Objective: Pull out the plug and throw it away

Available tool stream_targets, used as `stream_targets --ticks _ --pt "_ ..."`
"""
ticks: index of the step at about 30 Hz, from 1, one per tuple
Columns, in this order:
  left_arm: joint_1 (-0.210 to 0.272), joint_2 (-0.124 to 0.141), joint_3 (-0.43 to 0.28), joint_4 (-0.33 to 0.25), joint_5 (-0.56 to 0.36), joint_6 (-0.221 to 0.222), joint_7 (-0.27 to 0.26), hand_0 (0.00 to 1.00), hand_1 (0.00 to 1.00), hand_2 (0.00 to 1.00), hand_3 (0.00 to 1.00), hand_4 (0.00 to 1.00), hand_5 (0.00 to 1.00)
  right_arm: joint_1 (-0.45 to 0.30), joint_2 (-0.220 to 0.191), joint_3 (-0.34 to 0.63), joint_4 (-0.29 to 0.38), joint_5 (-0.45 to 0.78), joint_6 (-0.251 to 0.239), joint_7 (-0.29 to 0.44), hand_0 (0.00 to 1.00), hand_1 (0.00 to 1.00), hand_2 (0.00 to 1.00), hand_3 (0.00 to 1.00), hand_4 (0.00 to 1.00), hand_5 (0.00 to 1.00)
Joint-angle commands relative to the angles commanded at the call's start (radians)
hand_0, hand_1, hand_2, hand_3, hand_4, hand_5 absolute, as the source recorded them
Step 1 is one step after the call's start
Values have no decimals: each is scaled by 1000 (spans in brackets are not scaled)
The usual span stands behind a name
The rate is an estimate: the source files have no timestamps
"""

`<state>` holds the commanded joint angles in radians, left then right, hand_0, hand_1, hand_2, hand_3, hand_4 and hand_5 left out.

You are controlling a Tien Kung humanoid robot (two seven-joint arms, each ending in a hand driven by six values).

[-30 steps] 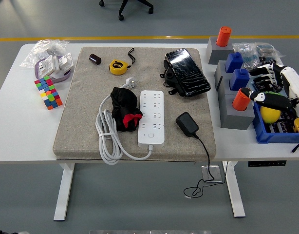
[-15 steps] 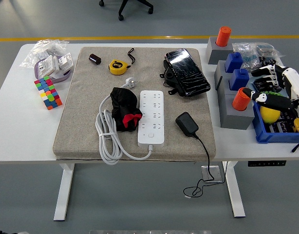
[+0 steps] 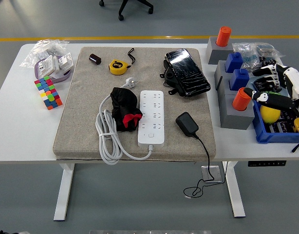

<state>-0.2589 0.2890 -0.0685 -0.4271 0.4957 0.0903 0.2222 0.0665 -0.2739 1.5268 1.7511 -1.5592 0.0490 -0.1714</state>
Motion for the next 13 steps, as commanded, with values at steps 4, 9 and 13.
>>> stream_targets --ticks 4,9,13 --pt "3 -3 2 1 -1 0 1 548 686 711 714 926 544 -2 1 5 1 -1 0 0 629 611 669 612 928 278" --pt "-1 -4 1 -1 1 0 0 548 686 712 715 926 545 -1 -2 11 3 -1 1 0 629 610 669 613 928 279" --pt "-2 -4 0 -1 1 0 0 548 686 712 715 926 545 -1 -3 13 3 0 -3 2 629 610 669 613 928 279"
